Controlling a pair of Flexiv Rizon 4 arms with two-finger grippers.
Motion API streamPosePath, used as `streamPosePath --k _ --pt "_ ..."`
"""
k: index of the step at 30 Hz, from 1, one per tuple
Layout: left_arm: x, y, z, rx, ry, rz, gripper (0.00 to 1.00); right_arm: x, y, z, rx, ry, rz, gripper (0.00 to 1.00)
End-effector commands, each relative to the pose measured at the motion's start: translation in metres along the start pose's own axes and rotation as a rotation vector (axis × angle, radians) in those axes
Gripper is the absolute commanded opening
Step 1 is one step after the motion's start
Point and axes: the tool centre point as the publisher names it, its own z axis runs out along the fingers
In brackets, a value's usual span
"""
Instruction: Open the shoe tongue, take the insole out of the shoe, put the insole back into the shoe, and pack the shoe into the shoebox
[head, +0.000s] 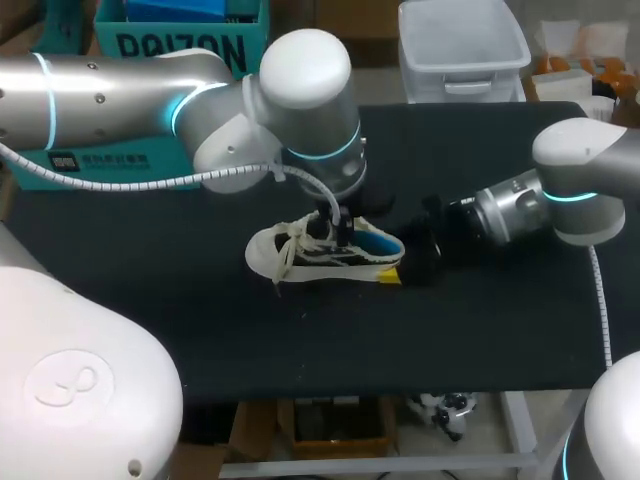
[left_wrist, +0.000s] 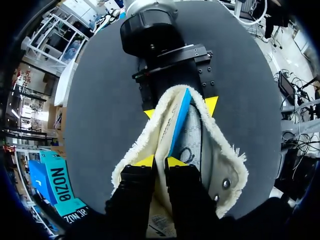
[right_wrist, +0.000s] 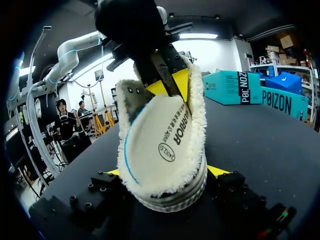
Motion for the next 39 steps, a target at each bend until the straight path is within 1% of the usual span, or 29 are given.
streamPosePath --k 1,4,5,8,11,13,14,15,16,17,19,20,22,23,26,27,30,34,36,37,38,39 --pt "-0.002 0.001 -0.007 0.021 0.015 -0.001 0.00 0.002 -0.009 0.011 -0.002 0.004 0.000 0.00" --pt "-0.001 0.001 -0.007 0.058 0.060 -0.004 0.00 0.002 -0.009 0.011 -0.002 0.004 0.000 0.00" --pt "-0.001 0.002 -0.005 0.087 0.089 -0.002 0.00 0.002 -0.009 0.011 -0.002 0.004 0.000 0.00" --pt "-0.001 0.003 -0.005 0.152 0.136 0.009 0.00 0.002 -0.009 0.011 -0.002 0.004 0.000 0.00" --pt "-0.001 0.001 -0.013 0.215 0.160 0.030 0.00 0.002 -0.009 0.011 -0.002 0.004 0.000 0.00" --pt "0.000 -0.003 -0.019 0.239 0.162 0.040 0.00 0.002 -0.009 0.011 -0.002 0.004 0.000 0.00" --pt "0.000 -0.005 -0.023 0.274 0.177 0.059 0.00 0.002 -0.009 0.011 -0.002 0.004 0.000 0.00" --pt "0.000 -0.005 -0.025 0.280 0.178 0.062 0.00 0.002 -0.009 0.011 -0.002 0.004 0.000 0.00" --pt "0.001 -0.008 -0.030 0.290 0.170 0.065 0.00 0.002 -0.009 0.011 -0.002 0.004 0.000 0.00" --pt "0.003 -0.011 -0.036 0.329 0.185 0.088 0.00 0.002 -0.009 0.011 -0.002 0.004 0.000 0.00" --pt "0.006 -0.016 -0.045 0.347 0.178 0.097 0.00 0.002 -0.009 0.011 -0.002 0.004 0.000 0.00" --pt "0.007 -0.019 -0.050 0.375 0.187 0.118 0.00 0.002 -0.009 0.011 -0.002 0.004 0.000 0.00" --pt "0.010 -0.024 -0.057 0.394 0.186 0.125 0.00 0.002 -0.009 0.011 -0.002 0.004 0.000 0.00" --pt "0.011 -0.027 -0.062 0.422 0.193 0.143 0.00 0.002 -0.009 0.011 -0.002 0.004 0.000 0.00" --pt "0.014 -0.033 -0.073 0.460 0.197 0.166 0.00 0.002 -0.009 0.011 -0.002 0.004 0.000 0.00" --pt "0.017 -0.036 -0.081 0.482 0.196 0.178 0.00 0.002 -0.009 0.011 -0.002 0.004 0.000 0.00" --pt "0.020 -0.038 -0.092 0.533 0.207 0.210 0.00 0.002 -0.009 0.011 -0.002 0.004 0.000 0.00" --pt "0.024 -0.040 -0.110 0.625 0.226 0.277 0.00 0.003 -0.008 0.009 0.006 0.007 0.001 0.00" --pt "0.025 -0.041 -0.116 0.652 0.231 0.292 0.00 0.004 -0.007 0.007 0.011 0.011 0.000 0.00" --pt "0.027 -0.042 -0.121 0.673 0.231 0.311 0.00 0.004 -0.007 0.005 0.013 0.011 0.001 0.09" --pt "0.029 -0.042 -0.124 0.690 0.238 0.321 0.00 0.005 -0.007 0.003 0.015 0.011 0.004 0.34" --pt "0.031 -0.043 -0.128 0.706 0.234 0.335 0.00 0.005 -0.007 0.001 0.015 0.015 0.005 1.00"
